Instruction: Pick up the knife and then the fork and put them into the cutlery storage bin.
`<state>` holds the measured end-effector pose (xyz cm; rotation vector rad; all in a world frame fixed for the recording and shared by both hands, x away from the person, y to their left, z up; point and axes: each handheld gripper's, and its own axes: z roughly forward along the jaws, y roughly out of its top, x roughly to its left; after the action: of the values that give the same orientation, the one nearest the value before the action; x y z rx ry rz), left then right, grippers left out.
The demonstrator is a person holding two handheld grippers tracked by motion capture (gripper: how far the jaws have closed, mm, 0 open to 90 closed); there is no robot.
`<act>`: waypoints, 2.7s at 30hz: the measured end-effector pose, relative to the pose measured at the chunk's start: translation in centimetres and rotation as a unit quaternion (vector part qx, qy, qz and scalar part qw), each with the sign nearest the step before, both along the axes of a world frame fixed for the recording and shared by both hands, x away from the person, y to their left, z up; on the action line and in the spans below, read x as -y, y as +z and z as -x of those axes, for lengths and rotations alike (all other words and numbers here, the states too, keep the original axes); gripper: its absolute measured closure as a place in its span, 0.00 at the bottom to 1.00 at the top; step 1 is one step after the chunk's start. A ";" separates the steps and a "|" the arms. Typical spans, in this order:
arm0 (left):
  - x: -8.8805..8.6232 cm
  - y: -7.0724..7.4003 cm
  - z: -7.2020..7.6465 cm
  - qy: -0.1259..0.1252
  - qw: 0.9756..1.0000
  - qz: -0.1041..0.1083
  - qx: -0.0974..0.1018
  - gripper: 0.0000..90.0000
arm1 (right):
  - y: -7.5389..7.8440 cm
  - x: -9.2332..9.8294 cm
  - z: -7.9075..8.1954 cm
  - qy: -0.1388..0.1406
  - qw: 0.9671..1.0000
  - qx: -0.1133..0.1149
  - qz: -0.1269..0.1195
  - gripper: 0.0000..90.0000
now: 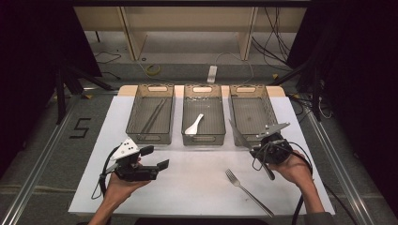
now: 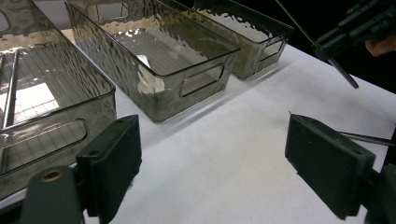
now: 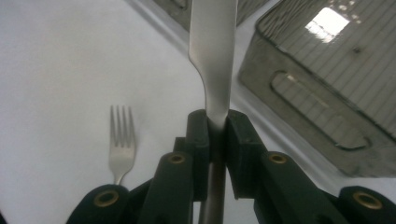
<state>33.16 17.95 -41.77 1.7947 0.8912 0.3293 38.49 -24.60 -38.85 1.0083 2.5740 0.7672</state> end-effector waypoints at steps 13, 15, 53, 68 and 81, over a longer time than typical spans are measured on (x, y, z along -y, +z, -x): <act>-0.2 0.1 0.1 0.003 1.000 0.006 0.003 0.19 | 1.3 0.1 -2.8 -0.024 1.000 0.007 -0.019 0.90; -0.2 0.1 0.1 0.002 1.000 0.004 0.003 0.18 | 1.7 0.0 -3.2 -0.028 0.999 0.011 -0.022 0.90; -0.1 0.1 0.2 0.004 1.000 0.007 0.010 0.18 | 4.6 0.2 -11.2 -0.133 0.987 0.021 -0.085 0.90; 0.0 0.0 0.1 0.002 1.000 0.009 0.010 0.18 | 3.7 -0.6 -13.0 -0.168 0.981 0.019 -0.097 0.90; 0.0 0.1 0.1 0.001 1.000 0.010 0.009 0.18 | 2.9 -1.0 -14.1 -0.192 0.976 0.011 -0.105 0.90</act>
<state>33.01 17.90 -41.71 1.7703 0.8822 0.3362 52.54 -23.61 -35.99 1.4940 2.2069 0.9428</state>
